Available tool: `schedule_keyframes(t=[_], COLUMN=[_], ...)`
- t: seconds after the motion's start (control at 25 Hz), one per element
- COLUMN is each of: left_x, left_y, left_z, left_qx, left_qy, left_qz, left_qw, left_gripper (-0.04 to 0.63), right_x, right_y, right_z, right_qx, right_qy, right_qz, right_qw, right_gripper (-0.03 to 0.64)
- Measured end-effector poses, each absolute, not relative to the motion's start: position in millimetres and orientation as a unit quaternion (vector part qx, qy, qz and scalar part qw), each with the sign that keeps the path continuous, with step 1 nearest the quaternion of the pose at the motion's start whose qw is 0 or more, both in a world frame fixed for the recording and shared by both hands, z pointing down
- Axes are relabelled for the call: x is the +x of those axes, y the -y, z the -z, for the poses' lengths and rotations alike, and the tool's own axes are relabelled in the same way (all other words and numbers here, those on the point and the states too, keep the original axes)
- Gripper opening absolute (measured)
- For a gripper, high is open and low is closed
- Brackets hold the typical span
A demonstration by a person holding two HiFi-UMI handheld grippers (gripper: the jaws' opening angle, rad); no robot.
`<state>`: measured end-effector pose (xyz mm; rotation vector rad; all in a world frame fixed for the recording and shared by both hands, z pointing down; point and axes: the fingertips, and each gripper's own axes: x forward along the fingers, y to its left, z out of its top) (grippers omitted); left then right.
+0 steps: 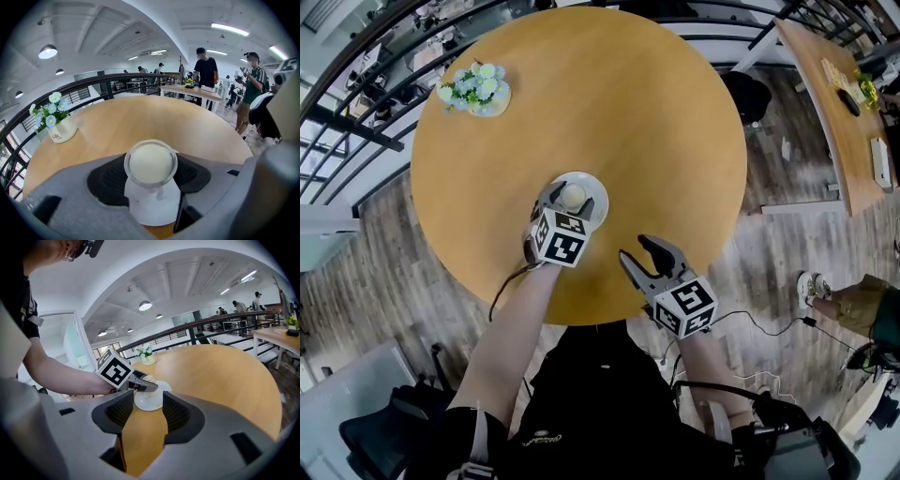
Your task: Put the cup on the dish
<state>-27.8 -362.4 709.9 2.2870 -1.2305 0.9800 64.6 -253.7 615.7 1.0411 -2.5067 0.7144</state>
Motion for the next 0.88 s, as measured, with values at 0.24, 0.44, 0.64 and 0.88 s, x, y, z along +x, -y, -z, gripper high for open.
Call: schedule_keyframes(t=[0.24,0.44,0.64,0.88], left_x=[-28.0,-28.4,-28.7,-30.2], left_y=[362.9,361.7,360.4,356.5], left_z=[-710.6,-711.8,-711.5,-711.1], left_qx=[0.812,0.811,0.81,0.808], left_qy=[0.432,0.433,0.436,0.446], left_qz=[-0.346,-0.345,-0.344,-0.336], left_qw=[0.185,0.188,0.188,0.188], left_gripper=[0.267,0.267,0.266,0.265], right_x=[64.4,62.4,64.2,66.4], right_y=[253.3,251.4,248.6,246.2], right_z=[-617.8,-619.6,-619.9,-620.4], right_qx=[0.365,0.362,0.363,0.364], right_qy=[0.881,0.882,0.881,0.881], right_qz=[-0.253,-0.253,-0.253,-0.252], right_qw=[0.166,0.166,0.167,0.166], right_gripper=[0.192,0.192,0.192,0.192])
